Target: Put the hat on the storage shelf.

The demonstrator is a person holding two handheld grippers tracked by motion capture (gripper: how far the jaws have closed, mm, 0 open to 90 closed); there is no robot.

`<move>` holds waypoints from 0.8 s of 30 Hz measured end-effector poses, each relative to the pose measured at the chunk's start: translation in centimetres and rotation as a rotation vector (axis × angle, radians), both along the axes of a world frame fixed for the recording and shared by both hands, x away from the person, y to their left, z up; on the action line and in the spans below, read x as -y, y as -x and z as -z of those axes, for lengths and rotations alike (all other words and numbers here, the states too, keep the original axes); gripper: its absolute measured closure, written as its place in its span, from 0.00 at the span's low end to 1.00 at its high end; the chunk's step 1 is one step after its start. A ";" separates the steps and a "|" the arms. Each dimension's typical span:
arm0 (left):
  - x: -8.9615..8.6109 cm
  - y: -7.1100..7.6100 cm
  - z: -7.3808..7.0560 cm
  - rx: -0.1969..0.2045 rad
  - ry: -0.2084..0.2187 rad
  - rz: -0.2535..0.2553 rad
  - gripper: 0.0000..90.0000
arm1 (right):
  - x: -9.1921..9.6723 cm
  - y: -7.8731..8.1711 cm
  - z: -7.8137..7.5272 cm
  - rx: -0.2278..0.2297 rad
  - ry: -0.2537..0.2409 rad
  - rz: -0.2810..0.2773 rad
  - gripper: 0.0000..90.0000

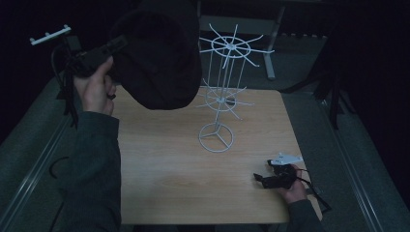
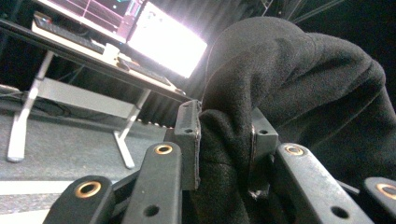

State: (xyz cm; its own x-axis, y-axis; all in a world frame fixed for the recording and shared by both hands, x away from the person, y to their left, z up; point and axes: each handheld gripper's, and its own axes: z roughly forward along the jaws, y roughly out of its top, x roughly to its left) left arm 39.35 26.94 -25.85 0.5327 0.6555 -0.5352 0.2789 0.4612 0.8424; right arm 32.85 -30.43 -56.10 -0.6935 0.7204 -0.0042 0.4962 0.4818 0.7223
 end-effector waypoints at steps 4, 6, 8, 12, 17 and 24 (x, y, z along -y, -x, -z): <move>0.7 -0.5 -0.5 0.000 -0.004 0.001 0.81 | 0.0 0.0 0.0 0.001 0.000 -0.001 0.16; 1.0 -0.8 -0.5 -0.001 0.005 0.005 0.81 | 0.0 0.0 0.0 0.001 0.000 0.000 0.16; 1.3 -1.0 -0.5 -0.006 0.013 0.007 0.81 | 0.0 0.0 0.0 0.001 0.000 -0.001 0.16; 2.0 -1.5 -0.5 -0.008 0.017 0.014 0.81 | 0.0 0.0 0.0 0.001 0.001 0.000 0.16; 2.6 -2.2 -0.5 -0.019 0.041 0.008 0.81 | 0.0 0.0 0.0 0.002 0.001 -0.001 0.16; 3.3 -2.8 0.0 -0.040 0.063 -0.012 0.81 | 0.0 0.0 0.0 0.004 0.001 -0.002 0.16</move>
State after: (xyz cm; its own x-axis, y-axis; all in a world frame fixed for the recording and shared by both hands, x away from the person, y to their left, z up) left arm 42.16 23.60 -25.80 0.5020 0.6262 -0.5965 0.3059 0.5166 0.7997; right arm 32.88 -30.45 -56.11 -0.6949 0.7191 -0.0082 0.4921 0.4838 0.7237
